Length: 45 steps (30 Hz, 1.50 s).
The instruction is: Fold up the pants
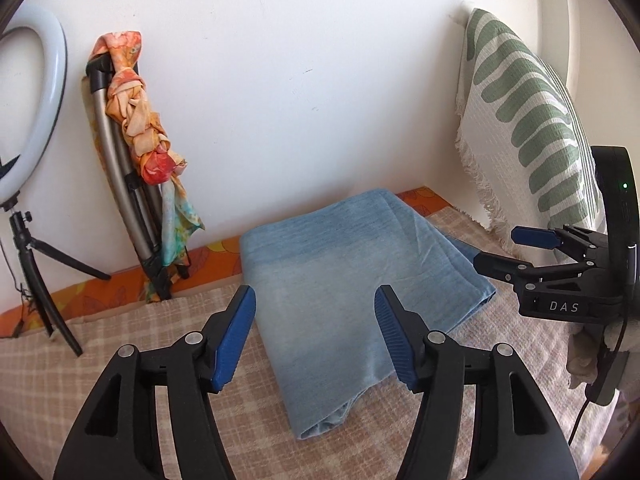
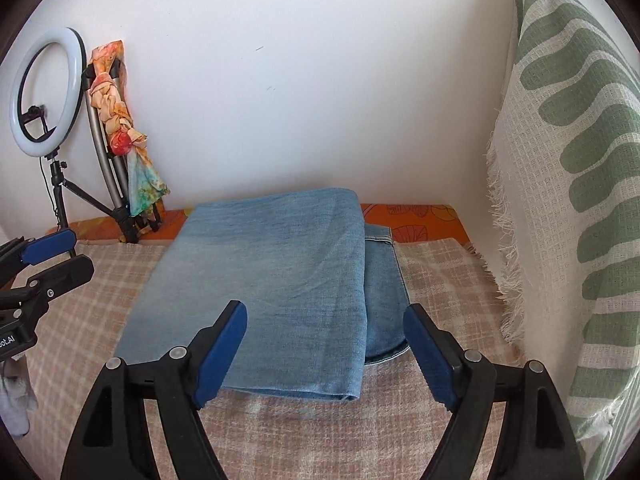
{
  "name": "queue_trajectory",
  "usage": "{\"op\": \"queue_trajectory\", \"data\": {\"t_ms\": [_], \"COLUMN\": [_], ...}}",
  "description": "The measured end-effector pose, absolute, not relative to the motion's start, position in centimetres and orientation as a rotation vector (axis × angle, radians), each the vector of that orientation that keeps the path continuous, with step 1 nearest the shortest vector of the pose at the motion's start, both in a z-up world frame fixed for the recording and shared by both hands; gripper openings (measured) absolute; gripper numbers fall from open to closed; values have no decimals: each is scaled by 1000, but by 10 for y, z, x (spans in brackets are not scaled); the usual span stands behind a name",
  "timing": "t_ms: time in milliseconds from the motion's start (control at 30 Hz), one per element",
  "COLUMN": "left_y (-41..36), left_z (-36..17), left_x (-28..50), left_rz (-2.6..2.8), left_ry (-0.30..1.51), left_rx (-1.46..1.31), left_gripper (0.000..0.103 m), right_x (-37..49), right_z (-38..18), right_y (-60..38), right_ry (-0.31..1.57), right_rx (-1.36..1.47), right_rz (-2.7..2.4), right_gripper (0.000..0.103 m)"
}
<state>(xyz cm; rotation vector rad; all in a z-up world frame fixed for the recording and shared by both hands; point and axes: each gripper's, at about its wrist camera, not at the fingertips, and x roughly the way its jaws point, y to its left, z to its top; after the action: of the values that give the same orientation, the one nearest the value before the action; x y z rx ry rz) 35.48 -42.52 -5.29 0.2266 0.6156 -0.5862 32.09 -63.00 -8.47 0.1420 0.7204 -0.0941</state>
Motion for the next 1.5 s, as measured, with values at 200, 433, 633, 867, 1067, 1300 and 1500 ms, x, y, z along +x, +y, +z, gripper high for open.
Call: {"op": "queue_trajectory", "data": {"t_ms": [200, 433, 633, 867, 1067, 1300, 1500], "left_y": [-400, -374, -355, -327, -311, -305, -311], "left_z": [-40, -28, -21, -29, -44, -53, -56], "left_x": [311, 256, 214, 186, 185, 187, 185], "left_rz": [-620, -636, -631, -596, -580, -565, -567], "left_ry": [601, 573, 519, 488, 506, 496, 468], "left_rx": [175, 163, 149, 90, 69, 51, 65], "left_gripper": [69, 78, 80, 80, 80, 80, 80], "right_x": [269, 204, 158, 114, 97, 81, 70], "right_z": [-65, -47, -41, -36, -42, -56, -64], "right_y": [-609, -573, -546, -517, -494, -477, -473], "right_ry": [660, 598, 595, 568, 576, 572, 568], "right_rx": [175, 129, 121, 90, 62, 88, 128], "right_rz": [-85, -109, -141, -183, -208, -226, -247], "right_gripper": [91, 103, 103, 103, 103, 103, 103]}}
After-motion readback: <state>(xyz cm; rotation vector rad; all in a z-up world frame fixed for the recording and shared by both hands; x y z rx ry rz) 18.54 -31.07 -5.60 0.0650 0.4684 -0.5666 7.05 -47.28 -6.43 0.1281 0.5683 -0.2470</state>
